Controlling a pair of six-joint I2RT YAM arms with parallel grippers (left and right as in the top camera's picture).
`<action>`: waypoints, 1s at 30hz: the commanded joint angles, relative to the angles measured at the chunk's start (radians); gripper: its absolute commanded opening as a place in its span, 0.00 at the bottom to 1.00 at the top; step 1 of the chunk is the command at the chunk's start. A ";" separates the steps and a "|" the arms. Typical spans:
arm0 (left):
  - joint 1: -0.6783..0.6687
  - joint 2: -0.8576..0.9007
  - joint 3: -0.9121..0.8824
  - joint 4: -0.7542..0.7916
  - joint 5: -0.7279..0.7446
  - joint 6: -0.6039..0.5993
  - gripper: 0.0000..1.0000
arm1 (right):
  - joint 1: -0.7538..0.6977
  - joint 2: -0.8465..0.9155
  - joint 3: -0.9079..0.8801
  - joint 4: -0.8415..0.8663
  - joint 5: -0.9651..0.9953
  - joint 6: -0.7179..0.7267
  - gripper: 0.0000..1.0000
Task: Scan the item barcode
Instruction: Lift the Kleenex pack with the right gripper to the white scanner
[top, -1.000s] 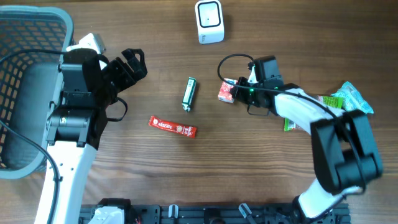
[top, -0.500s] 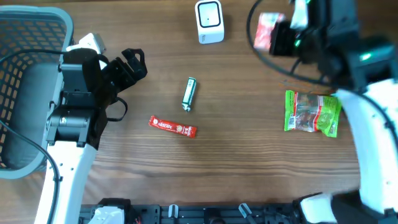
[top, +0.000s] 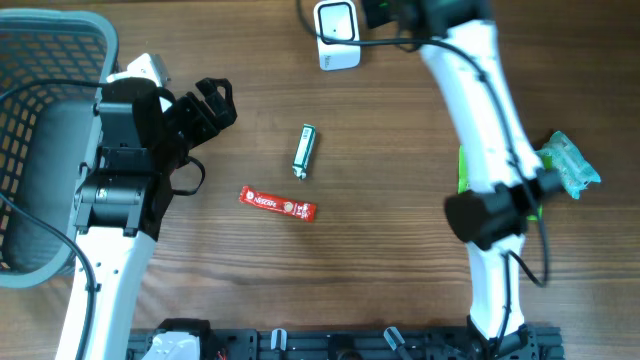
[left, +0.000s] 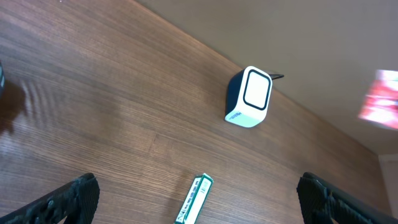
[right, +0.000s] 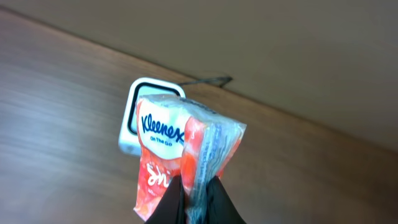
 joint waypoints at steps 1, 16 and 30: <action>0.006 0.003 0.001 0.003 -0.003 0.023 1.00 | 0.023 0.105 0.014 0.060 0.100 -0.168 0.04; 0.006 0.003 0.001 0.003 -0.003 0.023 1.00 | 0.028 0.277 -0.063 0.277 0.092 -0.270 0.04; 0.006 0.003 0.001 0.003 -0.003 0.023 1.00 | 0.014 -0.011 -0.061 -0.047 0.227 -0.006 0.04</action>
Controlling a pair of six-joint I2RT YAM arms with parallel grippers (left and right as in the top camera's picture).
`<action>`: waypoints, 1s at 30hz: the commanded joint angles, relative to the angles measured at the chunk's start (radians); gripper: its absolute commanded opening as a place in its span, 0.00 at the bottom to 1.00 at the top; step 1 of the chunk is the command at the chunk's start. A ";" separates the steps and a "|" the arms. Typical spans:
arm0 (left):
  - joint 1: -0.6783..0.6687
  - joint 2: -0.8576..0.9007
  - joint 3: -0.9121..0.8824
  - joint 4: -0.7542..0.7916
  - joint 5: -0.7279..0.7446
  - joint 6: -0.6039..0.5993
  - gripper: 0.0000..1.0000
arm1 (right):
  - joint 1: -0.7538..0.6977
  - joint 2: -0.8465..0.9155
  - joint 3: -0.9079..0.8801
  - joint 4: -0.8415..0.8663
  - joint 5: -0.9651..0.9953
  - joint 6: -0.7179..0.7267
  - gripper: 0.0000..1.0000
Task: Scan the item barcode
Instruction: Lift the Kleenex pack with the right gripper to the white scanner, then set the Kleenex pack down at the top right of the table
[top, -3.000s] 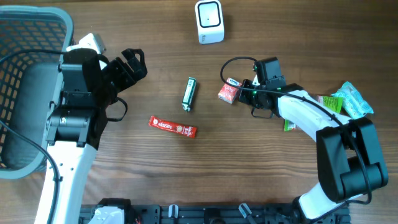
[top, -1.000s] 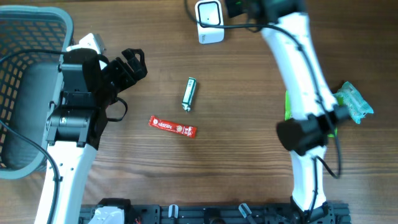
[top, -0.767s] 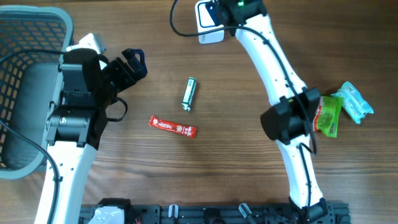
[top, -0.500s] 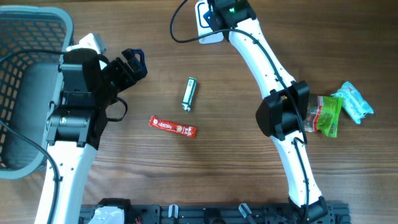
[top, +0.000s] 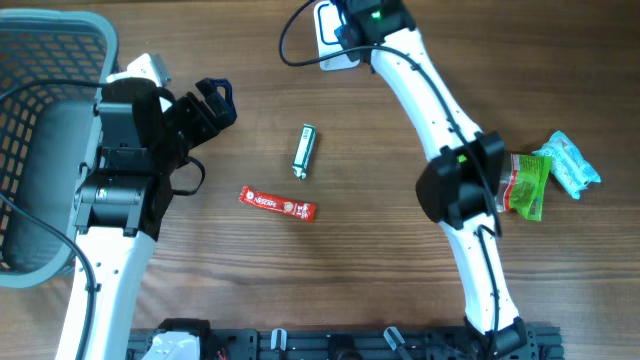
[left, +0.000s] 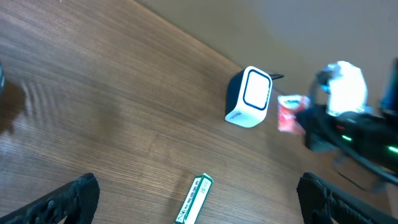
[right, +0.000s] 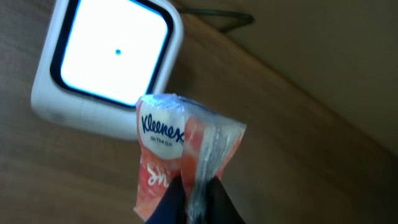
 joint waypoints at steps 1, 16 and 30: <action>0.006 0.003 0.001 0.003 -0.003 0.022 1.00 | -0.017 -0.251 0.008 -0.140 0.020 0.138 0.04; 0.006 0.003 0.001 0.003 -0.003 0.022 1.00 | -0.150 -0.687 -0.191 -0.564 -0.237 0.365 0.04; 0.006 0.003 0.001 0.003 -0.003 0.023 1.00 | -0.284 -0.886 -1.086 -0.280 0.037 0.533 0.14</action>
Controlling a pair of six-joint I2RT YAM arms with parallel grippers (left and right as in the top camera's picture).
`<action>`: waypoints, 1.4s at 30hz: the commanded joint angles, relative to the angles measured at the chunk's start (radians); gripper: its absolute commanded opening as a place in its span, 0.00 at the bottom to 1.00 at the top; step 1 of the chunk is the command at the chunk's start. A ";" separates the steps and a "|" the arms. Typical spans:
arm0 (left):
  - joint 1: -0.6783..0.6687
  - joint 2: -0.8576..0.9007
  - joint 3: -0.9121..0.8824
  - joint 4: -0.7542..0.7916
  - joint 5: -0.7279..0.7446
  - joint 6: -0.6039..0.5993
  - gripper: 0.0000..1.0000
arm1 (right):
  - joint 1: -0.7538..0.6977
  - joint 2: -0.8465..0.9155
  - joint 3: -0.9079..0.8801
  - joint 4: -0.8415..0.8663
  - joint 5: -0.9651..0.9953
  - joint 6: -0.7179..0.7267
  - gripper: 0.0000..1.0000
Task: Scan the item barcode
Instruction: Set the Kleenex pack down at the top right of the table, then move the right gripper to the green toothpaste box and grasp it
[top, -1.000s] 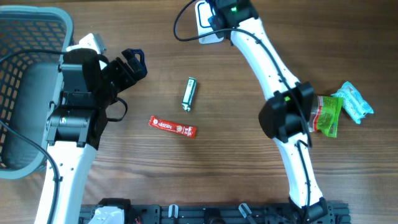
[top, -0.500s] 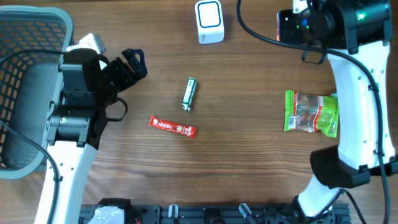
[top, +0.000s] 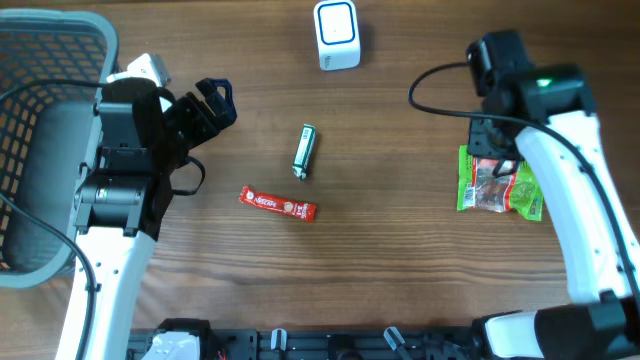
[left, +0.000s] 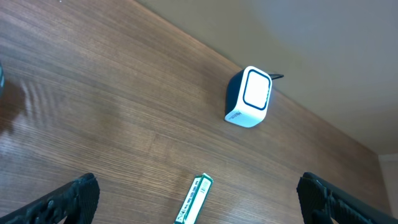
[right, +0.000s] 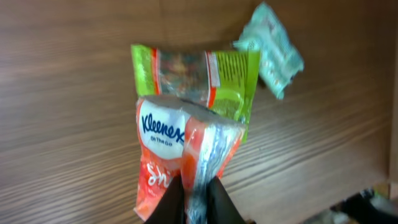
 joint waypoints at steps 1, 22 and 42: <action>0.006 0.003 0.001 0.003 -0.003 0.022 1.00 | -0.056 -0.004 -0.189 0.158 0.049 -0.024 0.20; 0.006 0.003 0.001 0.003 -0.003 0.022 1.00 | -0.030 -0.004 -0.335 0.592 -1.121 -0.090 1.00; 0.006 0.003 0.001 0.003 -0.003 0.022 1.00 | 0.438 0.134 -0.336 0.844 -0.534 0.224 0.91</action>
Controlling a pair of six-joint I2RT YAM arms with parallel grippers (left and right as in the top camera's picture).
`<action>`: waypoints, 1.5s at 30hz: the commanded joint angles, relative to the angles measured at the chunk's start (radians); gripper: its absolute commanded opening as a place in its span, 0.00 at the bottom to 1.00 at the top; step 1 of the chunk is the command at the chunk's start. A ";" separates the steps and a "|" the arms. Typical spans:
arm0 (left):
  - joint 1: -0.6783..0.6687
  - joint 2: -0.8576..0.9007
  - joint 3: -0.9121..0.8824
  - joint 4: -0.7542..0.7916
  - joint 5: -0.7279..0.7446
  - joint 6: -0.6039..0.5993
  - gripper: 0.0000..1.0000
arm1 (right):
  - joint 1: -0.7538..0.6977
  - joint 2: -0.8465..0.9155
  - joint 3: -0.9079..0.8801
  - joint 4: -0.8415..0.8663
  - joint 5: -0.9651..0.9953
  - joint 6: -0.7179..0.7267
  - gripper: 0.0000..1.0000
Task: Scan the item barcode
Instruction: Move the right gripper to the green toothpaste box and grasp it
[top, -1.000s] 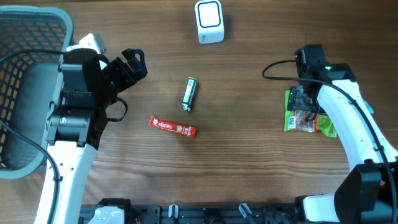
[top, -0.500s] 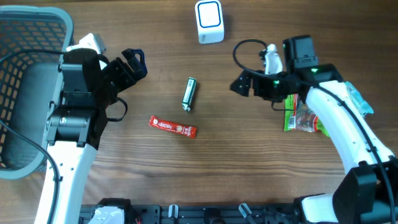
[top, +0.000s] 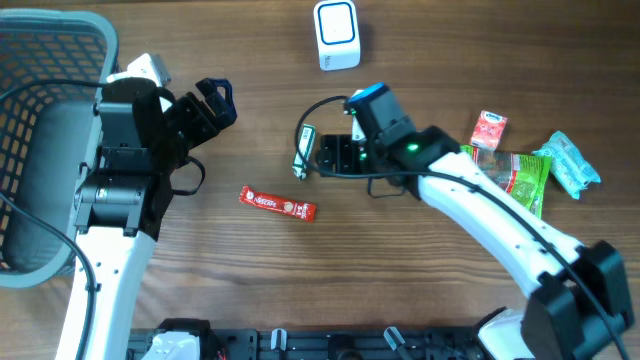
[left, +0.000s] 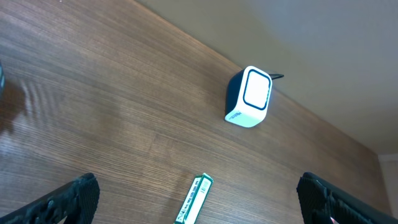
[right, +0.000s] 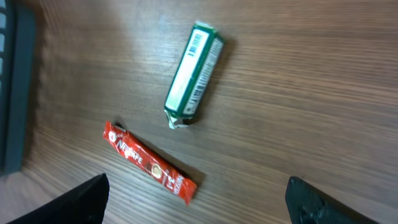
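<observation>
The white barcode scanner (top: 337, 33) stands at the table's far edge, and also shows as scanner (left: 249, 96). A green pack (top: 304, 150) and a red Nescafe stick (top: 277, 203) lie mid-table. My right gripper (top: 328, 155) hovers open just right of the green pack (right: 193, 73), with the red stick (right: 149, 165) below it and nothing between its fingertips (right: 79, 200). A red Kleenex pack (top: 489, 128) lies on the table at the right. My left gripper (top: 212, 107) hangs open at the left, apart from everything.
A grey basket (top: 40, 60) fills the far left. A green snack bag (top: 512, 178) and a teal packet (top: 572, 165) lie at the right next to the Kleenex pack. The scanner's cable runs off the far edge.
My right gripper has let go of the Kleenex pack, which now lies by the snack bag. The gripper is open and has moved left to the green pack. The left arm is unchanged.
My right gripper held the Kleenex pack near the scanner, then right in front of its window. Then it held the pack over the snack bag at the right. Now the pack lies there and the open gripper is mid-table. My left arm stayed put throughout.
</observation>
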 joint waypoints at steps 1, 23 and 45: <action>0.006 0.003 0.001 0.003 -0.003 0.023 1.00 | 0.027 0.107 -0.002 0.044 0.042 0.029 0.91; 0.006 0.003 0.001 0.003 -0.003 0.023 1.00 | 0.086 0.320 -0.002 0.312 0.056 0.088 0.85; 0.006 0.003 0.001 0.003 -0.003 0.022 1.00 | 0.128 0.366 -0.003 0.324 0.311 0.055 0.46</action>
